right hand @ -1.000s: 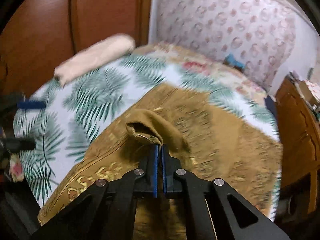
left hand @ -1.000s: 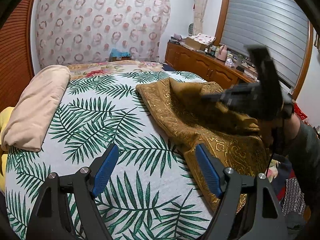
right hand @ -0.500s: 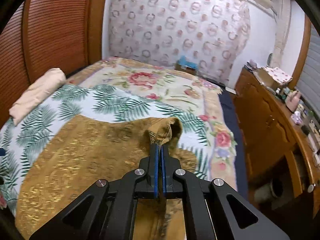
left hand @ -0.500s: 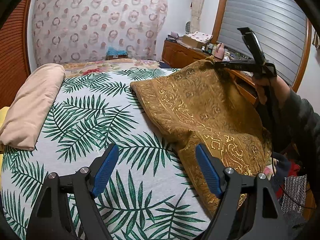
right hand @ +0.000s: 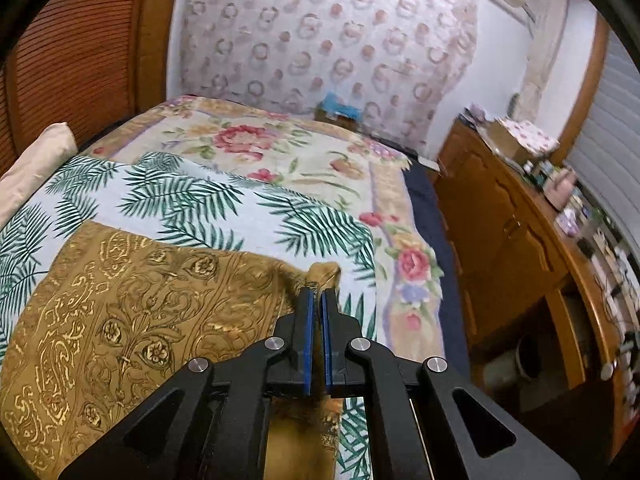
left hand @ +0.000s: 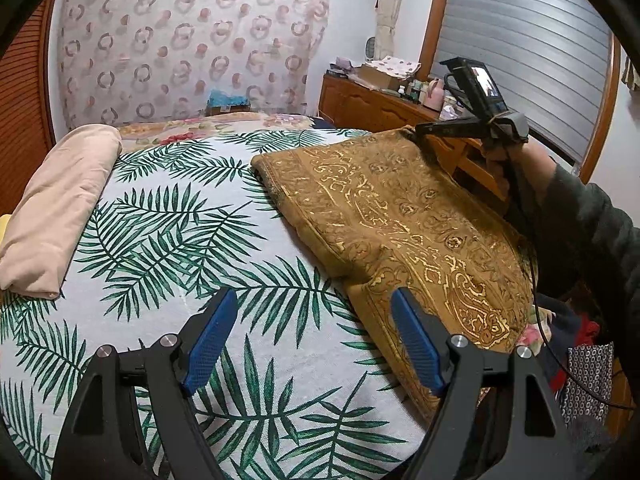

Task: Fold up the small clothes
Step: 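Release the right gripper and smooth the folded shirt flat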

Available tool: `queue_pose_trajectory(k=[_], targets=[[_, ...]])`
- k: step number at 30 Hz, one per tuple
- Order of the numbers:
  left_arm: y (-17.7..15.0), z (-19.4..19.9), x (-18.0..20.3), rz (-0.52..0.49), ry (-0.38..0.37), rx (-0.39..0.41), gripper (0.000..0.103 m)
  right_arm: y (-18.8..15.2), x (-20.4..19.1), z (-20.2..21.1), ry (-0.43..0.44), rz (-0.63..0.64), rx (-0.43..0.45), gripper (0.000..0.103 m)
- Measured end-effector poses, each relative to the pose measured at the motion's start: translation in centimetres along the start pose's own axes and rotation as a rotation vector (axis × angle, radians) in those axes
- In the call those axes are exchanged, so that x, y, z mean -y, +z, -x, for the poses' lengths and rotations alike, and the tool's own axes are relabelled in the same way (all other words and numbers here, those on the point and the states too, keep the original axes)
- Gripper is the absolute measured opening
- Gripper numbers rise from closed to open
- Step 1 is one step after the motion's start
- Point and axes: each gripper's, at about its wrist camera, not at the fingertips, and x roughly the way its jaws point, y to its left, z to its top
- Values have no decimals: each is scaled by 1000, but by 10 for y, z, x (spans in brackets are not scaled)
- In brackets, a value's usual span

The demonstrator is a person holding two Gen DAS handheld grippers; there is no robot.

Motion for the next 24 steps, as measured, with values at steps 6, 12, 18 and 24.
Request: queue_pose_trajectory(k=[6, 12, 18, 24], targets=[[0, 0, 1, 2, -5, -2, 80, -11, -1, 32, 87, -45, 25, 52], [-1, -4, 5, -1, -13, -6, 80, -52, -17, 83, 182, -51, 56, 56], [-4, -6, 9, 0, -20, -12, 80, -106, -31, 118, 209, -60, 50, 56], [-9, -12, 16, -9, -26, -29, 80, -142, -26, 140, 172, -87, 58, 56]])
